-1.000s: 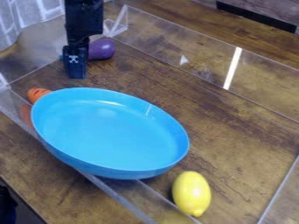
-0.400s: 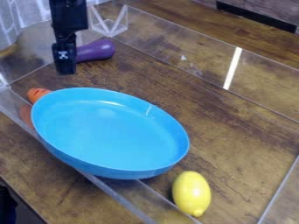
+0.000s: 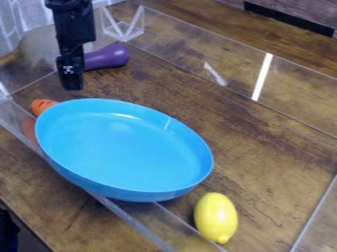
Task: Remove the purple eggplant from the blue tray and put it on the table
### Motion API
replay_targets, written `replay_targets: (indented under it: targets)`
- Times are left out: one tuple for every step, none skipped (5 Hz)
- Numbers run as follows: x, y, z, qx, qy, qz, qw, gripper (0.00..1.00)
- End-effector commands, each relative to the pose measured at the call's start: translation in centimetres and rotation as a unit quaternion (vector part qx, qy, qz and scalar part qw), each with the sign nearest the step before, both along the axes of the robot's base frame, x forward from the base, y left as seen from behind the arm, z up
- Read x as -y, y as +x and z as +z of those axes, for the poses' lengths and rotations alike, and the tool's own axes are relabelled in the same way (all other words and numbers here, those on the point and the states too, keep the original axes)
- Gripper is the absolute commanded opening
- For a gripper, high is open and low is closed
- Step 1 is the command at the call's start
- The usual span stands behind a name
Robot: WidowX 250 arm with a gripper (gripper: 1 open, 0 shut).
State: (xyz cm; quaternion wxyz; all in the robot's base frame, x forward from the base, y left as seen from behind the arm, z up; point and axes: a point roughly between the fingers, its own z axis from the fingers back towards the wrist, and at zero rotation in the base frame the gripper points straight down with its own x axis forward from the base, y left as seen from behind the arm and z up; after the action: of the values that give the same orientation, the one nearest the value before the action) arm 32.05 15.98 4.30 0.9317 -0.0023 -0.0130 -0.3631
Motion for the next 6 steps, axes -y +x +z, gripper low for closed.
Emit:
replay_targets:
  targets:
    - [-0.7,0.5,1.2,0.026,0.004,0.024,0.9994,1.0]
    - [-0.3,0.7,1.1,0.03,0.0,0.04,0.9988,1.0]
    - [-0.2,1.7,0.6,0.034,-0.003,0.038,0.9987,1.0]
    - [0.2,3.0,0.4,0.039,-0.002,0.036,0.9986,1.0]
    - [0.4,3.9,0.1,0.045,-0.006,0.03,0.9985,1.0]
    - [-0.7,4.3,-0.5,0.05,-0.013,0.011,0.9986,1.0]
